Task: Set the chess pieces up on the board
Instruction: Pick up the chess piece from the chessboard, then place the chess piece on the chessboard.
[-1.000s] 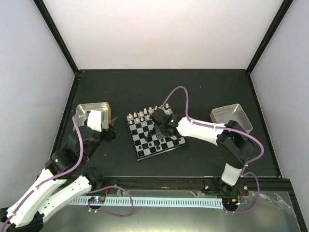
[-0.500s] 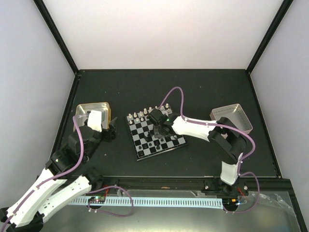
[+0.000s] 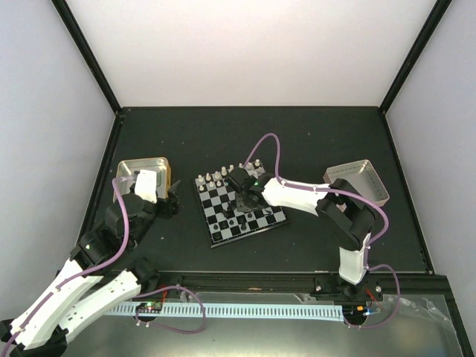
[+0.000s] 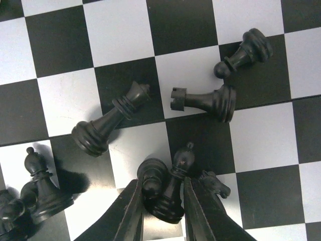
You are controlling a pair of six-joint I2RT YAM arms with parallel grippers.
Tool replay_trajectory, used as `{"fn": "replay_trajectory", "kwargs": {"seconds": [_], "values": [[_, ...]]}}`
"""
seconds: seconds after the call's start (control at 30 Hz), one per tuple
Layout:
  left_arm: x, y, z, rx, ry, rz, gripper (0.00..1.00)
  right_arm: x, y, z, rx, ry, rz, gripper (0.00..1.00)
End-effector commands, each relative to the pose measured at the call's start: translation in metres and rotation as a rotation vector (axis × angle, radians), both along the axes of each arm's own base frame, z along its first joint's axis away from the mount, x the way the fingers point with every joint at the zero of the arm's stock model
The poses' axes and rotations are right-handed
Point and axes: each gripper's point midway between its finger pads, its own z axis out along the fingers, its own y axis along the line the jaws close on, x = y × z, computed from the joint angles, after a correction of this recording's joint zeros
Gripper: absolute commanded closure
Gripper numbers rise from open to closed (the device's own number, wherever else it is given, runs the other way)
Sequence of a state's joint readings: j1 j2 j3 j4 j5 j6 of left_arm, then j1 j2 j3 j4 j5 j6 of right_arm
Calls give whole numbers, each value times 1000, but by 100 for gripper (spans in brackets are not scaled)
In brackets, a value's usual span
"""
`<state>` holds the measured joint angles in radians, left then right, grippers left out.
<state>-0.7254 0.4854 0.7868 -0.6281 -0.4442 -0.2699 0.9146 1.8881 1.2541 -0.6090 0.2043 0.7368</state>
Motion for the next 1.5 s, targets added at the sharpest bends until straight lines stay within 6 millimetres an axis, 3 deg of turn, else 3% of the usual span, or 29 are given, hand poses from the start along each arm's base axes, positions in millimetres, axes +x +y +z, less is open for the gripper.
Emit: {"fn": "replay_trajectory", "kwargs": {"seconds": [0.0, 0.13, 0.33, 0.63, 0.73, 0.93, 1.07, 1.27, 1.47], "values": [[3, 3, 3, 2, -13, 20, 26, 3, -3, -5, -31, 2, -19, 78], [4, 2, 3, 3, -12, 20, 26, 3, -3, -7, -31, 3, -19, 78], [4, 1, 3, 1, -10, 17, 26, 6, -1, 1, -8, -24, -24, 87], [4, -13, 3, -45, 15, -36, 26, 18, 5, 53, 167, -174, 9, 87], [4, -26, 0, -101, 44, -79, 26, 17, 10, 71, 248, -225, 63, 87], [5, -72, -12, -280, 143, -228, 26, 15, 13, 98, 416, -312, 196, 87], [5, -98, -14, -403, 226, -296, 26, -3, 22, 132, 607, -394, 368, 87], [1, -136, -8, -568, 340, -443, 26, -48, 37, 188, 839, -454, 652, 87], [3, -151, -3, -679, 421, -515, 26, -80, 40, 216, 954, -489, 831, 87]]}}
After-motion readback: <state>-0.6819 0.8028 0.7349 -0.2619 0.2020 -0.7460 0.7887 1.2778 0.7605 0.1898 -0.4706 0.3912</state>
